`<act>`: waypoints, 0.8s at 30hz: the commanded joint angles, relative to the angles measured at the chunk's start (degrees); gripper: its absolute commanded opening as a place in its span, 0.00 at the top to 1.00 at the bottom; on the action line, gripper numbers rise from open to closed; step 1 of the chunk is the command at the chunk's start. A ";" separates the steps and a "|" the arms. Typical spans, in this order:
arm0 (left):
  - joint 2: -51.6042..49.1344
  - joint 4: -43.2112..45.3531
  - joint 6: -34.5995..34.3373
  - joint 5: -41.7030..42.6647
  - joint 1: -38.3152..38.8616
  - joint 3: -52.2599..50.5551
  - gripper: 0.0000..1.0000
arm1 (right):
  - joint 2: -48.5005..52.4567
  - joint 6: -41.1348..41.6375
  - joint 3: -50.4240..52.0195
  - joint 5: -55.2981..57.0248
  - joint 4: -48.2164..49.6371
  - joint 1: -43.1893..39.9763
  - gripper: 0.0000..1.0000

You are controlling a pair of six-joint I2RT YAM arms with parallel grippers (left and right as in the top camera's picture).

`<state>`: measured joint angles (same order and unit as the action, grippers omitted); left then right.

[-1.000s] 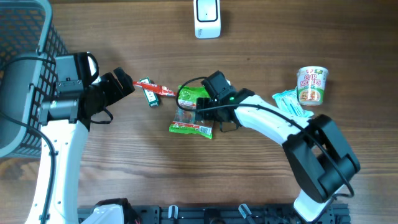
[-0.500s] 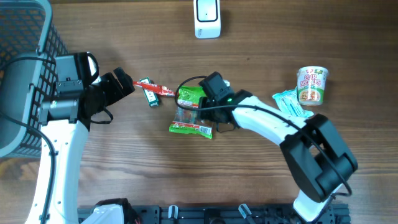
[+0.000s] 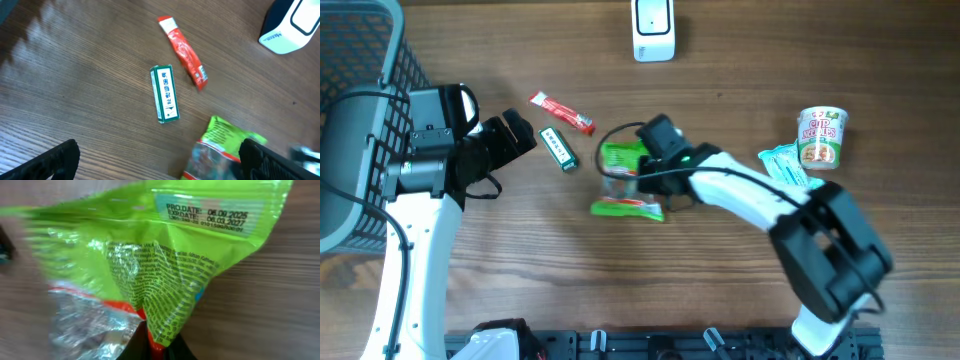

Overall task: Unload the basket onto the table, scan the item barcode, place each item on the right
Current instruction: 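Lift the green snack bag off the table with the right gripper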

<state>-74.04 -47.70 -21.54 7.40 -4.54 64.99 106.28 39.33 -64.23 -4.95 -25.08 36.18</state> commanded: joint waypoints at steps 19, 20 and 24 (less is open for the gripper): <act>-0.22 0.11 0.50 0.48 0.20 -0.07 0.00 | -39.17 5.27 -0.35 -18.73 -12.28 -12.35 0.96; -0.22 0.11 0.50 0.48 0.20 -0.07 0.00 | -39.80 6.49 -0.35 -20.22 -12.24 -12.94 0.96; -0.22 0.11 0.50 0.48 0.20 -0.07 0.00 | -42.12 8.35 -0.35 -26.45 -12.11 -15.96 0.96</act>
<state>-74.04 -47.70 -21.54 7.40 -4.54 64.99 66.74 43.62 -63.99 -22.83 -37.71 22.59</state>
